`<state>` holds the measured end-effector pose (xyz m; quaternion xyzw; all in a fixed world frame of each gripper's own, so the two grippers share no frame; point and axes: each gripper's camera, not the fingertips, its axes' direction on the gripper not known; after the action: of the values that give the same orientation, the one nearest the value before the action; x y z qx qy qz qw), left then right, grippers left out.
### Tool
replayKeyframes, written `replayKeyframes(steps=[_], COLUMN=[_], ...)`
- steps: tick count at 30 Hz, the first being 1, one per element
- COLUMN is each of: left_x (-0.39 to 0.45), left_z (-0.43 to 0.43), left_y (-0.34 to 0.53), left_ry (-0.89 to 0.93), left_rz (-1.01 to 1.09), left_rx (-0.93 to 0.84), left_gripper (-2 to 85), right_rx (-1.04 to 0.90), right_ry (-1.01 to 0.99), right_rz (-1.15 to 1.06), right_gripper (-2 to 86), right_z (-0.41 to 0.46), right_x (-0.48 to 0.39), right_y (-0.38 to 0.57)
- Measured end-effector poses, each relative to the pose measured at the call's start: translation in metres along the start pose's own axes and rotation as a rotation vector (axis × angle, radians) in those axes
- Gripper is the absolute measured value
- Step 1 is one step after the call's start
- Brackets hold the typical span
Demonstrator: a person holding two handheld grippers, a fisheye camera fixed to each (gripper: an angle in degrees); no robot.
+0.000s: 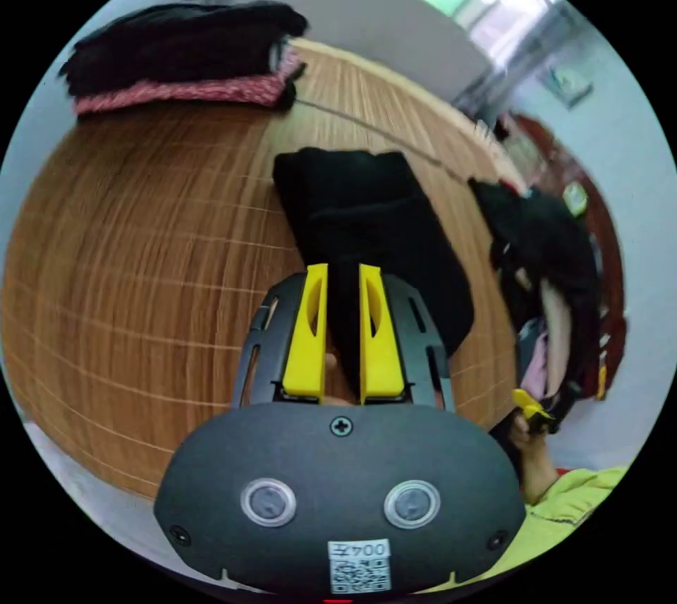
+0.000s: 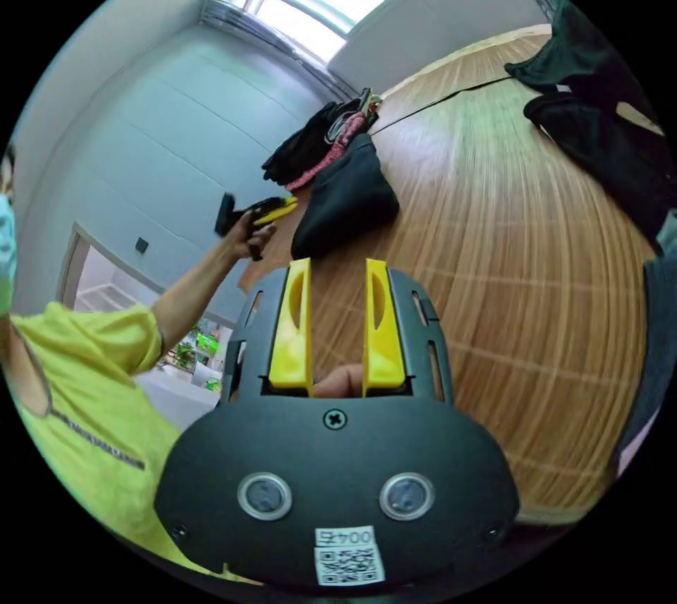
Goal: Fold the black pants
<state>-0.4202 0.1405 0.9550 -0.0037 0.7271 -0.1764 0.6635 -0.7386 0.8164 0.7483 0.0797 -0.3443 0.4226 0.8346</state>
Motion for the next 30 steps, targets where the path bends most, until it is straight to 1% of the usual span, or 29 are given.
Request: replayKeyframes(steps=[1, 3, 4, 6, 9, 10, 12, 16, 19, 23, 25, 27, 30], left_x=[-0.007, -0.019, -0.019, -0.015, -0.008, -0.008, -0.008, -0.007, -0.013, -0.009, -0.008, -0.006, -0.011], left_z=[-0.007, -0.019, -0.018, -0.007, 0.019, 0.025, 0.036, 0.045, 0.051, 0.055, 0.057, 0.061, 0.073], left_y=[0.009, 0.054, 0.067, 0.12, 0.165, 0.17, 0.181, 0.177, 0.175, 0.16, 0.147, 0.125, 0.086], left_ry=[0.037, 0.131, 0.14, 0.163, 0.17, 0.168, 0.191, 0.19, 0.236, 0.158, 0.125, 0.073, 0.049], left_rz=[-0.038, -0.129, -0.144, -0.227, -0.331, -0.353, -0.43, -0.455, -0.485, -0.424, -0.4, -0.362, -0.311], left_rx=[0.027, 0.056, 0.05, 0.052, 0.08, 0.086, 0.162, 0.228, 0.256, 0.24, 0.231, 0.234, 0.221], left_gripper=[8.1, 9.6, 10.2, 12.2, 13.3, 13.5, 13.6, 13.5, 12.7, 10.7, 10.0, 9.5, 9.4], right_rx=[-0.013, -0.02, -0.028, -0.039, -0.074, -0.087, -0.104, -0.121, -0.129, -0.118, -0.071, -0.032, 0.02], right_ry=[0.015, 0.029, 0.022, 0.01, 0.04, 0.039, 0.054, 0.046, 0.033, 0.082, 0.145, 0.186, 0.24], right_rz=[0.031, 0.082, 0.115, 0.144, 0.176, 0.19, 0.202, 0.217, 0.234, 0.268, 0.281, 0.279, 0.292], right_gripper=[11.8, 12.4, 12.6, 13.2, 14.1, 14.7, 15.2, 14.7, 12.6, 11.0, 10.3, 9.9, 9.6], right_z=[0.015, 0.039, 0.055, 0.079, 0.112, 0.122, 0.134, 0.151, 0.156, 0.162, 0.169, 0.178, 0.197], right_x=[0.007, 0.019, 0.027, 0.035, 0.043, 0.045, 0.047, 0.05, 0.05, 0.043, 0.027, 0.015, 0.003], right_y=[-0.025, -0.058, -0.078, -0.102, -0.127, -0.133, -0.139, -0.144, -0.144, -0.141, -0.14, -0.143, -0.157])
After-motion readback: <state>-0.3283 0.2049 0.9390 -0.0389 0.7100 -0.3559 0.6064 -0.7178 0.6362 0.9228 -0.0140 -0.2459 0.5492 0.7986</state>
